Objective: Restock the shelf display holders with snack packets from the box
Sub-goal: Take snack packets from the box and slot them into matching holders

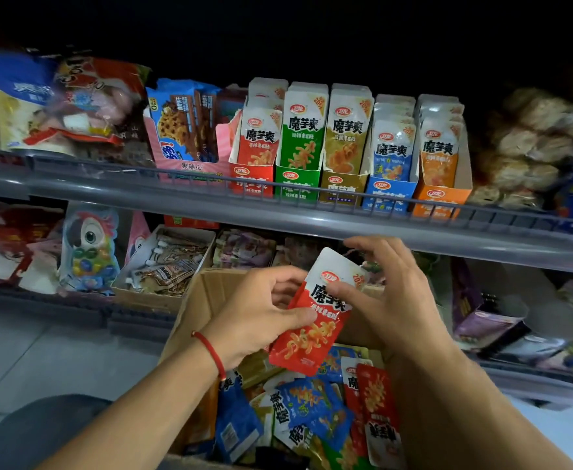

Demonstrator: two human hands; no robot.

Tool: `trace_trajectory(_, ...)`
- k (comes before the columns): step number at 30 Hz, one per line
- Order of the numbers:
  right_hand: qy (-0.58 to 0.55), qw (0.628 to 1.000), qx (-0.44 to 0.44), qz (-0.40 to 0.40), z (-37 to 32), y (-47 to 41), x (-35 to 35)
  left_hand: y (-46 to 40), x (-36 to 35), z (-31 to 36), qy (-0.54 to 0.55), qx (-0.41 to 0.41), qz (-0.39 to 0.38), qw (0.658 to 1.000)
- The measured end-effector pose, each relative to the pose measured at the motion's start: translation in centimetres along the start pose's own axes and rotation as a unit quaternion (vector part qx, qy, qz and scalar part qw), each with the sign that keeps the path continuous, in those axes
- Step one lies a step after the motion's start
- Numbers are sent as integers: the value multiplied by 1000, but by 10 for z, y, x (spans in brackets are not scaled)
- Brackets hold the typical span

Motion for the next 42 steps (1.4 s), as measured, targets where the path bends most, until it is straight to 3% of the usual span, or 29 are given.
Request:
trace_trajectory(4,-165,979,-74,-89,-4,-11,-1,-3,9,5,-10,-28,12,999)
trace_trajectory(11,-80,969,-63,-225,-34,-45,-5,-15,33,7,-9,-32,65,997)
trace_trajectory(14,-48,972,-49,-225,-52,-70,-7,-23,46,9,37,-43,89,994)
trace_trajectory(17,-30,978,-21,-206,-76,-103,1,-27,70,15,36,-73,170,982)
trace_trajectory(19,-39,987,-3,-155,-92,-134,12,-27,93,15,1,-75,251,965)
trace_trajectory(22,-5,998,54,-45,-113,-186,27,-24,119,7,41,-37,323,945)
trace_trajectory(26,7,998,62,-16,-130,-241,21,-26,128,-2,118,26,307,944)
trace_trajectory(34,126,980,2,-155,-125,-281,-30,-21,142,-1,150,34,301,941)
trace_trajectory(42,185,970,-14,-159,-132,-293,-19,-19,142,0,136,45,283,948)
Point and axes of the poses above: each hand's wrist, its own y-axis away from the middle knuckle, its own x-axis out of the back of the hand, z = x × y, the point moved 3 cm from there along -y, towards the middle knuckle, and after that the axes turned 2 degrees about -y, right-handed, at the moved point
